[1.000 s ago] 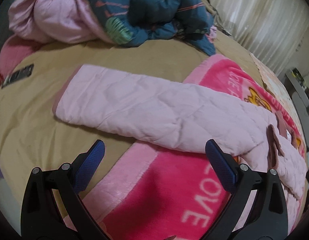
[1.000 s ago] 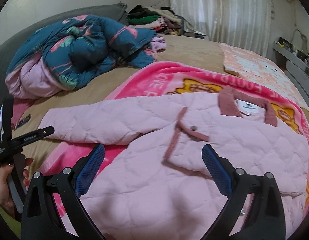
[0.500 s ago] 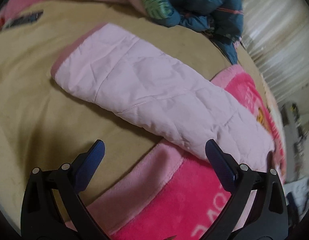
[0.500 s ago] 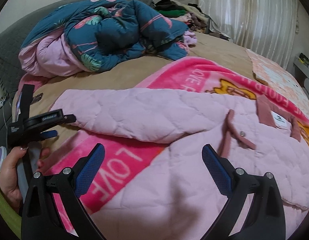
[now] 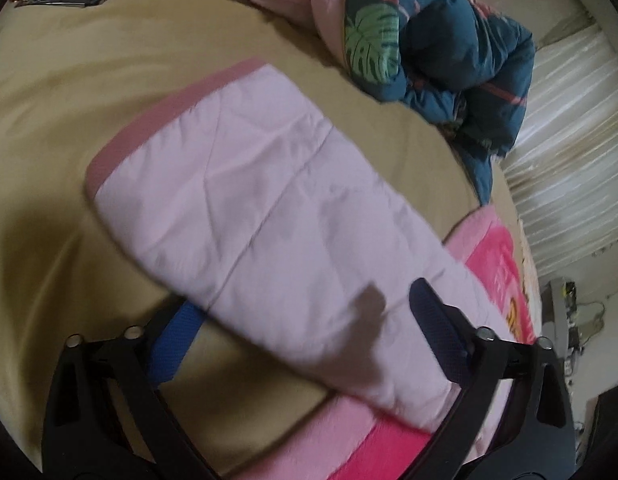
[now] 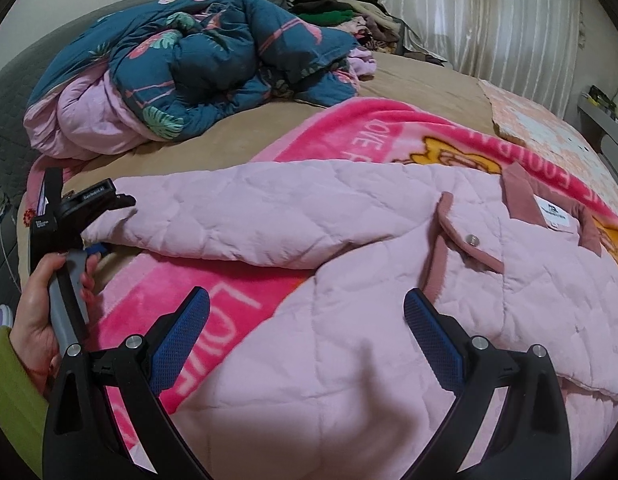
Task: Fold large clothes
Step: 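Grasp the sleeve cuff with the left tool and lift it up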
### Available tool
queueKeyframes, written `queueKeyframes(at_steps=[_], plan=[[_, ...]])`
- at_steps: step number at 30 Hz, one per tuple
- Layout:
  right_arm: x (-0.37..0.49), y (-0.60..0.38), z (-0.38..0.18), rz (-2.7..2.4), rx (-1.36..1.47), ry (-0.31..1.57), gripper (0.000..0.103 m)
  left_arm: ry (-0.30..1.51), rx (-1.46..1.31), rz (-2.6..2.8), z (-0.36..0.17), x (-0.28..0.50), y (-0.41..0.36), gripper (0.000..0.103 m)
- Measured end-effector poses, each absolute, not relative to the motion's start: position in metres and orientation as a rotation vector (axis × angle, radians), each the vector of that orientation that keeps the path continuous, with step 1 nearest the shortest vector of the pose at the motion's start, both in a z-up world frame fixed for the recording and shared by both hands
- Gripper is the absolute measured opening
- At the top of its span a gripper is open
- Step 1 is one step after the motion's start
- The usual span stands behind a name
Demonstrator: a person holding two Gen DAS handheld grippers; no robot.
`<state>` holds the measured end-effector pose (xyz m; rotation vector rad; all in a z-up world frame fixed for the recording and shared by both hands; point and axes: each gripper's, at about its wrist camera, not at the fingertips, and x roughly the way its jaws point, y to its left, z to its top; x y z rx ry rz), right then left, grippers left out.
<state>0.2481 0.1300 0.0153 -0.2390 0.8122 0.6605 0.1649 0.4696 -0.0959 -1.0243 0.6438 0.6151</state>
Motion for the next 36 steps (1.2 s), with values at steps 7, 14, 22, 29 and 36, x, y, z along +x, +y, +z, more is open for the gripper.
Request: queueKeyframes(at_steps=[7,14,22,29,36], plan=[[0.252,0.118,0.017,0.643,-0.212,0.809,0.097,0.559,-0.962,0.625,-0.075,0.159,0.47,0.013],[0.246,0.096,0.022,0.631,-0.181,0.81,0.097,0.401,-0.783,0.561,-0.001,0.15,0.438,0.011],[0.243,0.058,0.037,0.561,-0.163,0.779,0.097,0.286,-0.698,0.463,0.051,0.14,0.403,0.011],[0.234,0.019,0.053,0.519,-0.137,0.755,0.097,0.262,-0.639,0.412,0.085,0.134,0.368,0.011],[0.221,-0.017,0.064,0.493,-0.087,0.729,0.097,0.258,-0.576,0.371,0.119,0.142,0.338,0.011]])
